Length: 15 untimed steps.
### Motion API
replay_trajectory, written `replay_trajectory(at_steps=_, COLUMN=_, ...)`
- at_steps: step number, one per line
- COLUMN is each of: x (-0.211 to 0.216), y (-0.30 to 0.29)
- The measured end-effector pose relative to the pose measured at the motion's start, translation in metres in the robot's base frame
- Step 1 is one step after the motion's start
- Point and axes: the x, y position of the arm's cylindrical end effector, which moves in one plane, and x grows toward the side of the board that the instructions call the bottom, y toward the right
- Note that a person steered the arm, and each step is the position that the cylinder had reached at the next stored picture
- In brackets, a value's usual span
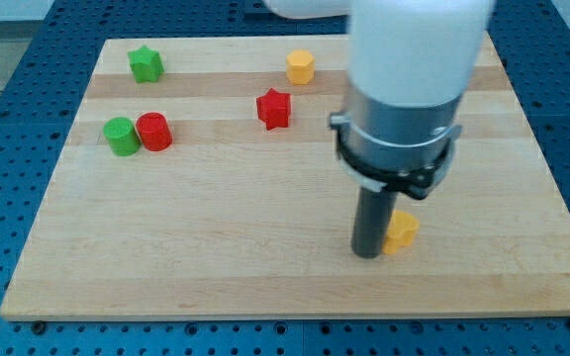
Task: Slightly push the yellow heart to the right side of the board
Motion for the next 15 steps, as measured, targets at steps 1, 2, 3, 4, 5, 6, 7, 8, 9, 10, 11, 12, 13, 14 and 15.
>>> replay_trajectory(at_steps=1, x=-0.017, y=-0.032)
replay_trajectory(at_steps=2, x=-0.016, y=0.014)
replay_trajectory(at_steps=3, x=-0.015, y=0.034)
replay_trajectory(at_steps=4, x=-0.015, y=0.031)
replay_trajectory(at_steps=5, x=-0.016, y=0.029)
replay_trajectory(at_steps=6, x=-0.045, y=0.02)
replay_trajectory(at_steps=7, x=-0.058, y=0.019)
replay_trajectory(at_steps=8, x=-0.059, y=0.013)
replay_trajectory(at_steps=9, x=-0.068, y=-0.059)
replay_trajectory(at_steps=10, x=-0.09, y=-0.111)
replay_trajectory(at_steps=11, x=-0.131, y=-0.124)
replay_trajectory(at_steps=12, x=-0.188, y=-0.161)
replay_trajectory(at_steps=13, x=-0.231, y=-0.224)
replay_trajectory(at_steps=14, x=-0.234, y=-0.267)
replay_trajectory(at_steps=15, x=-0.223, y=-0.279)
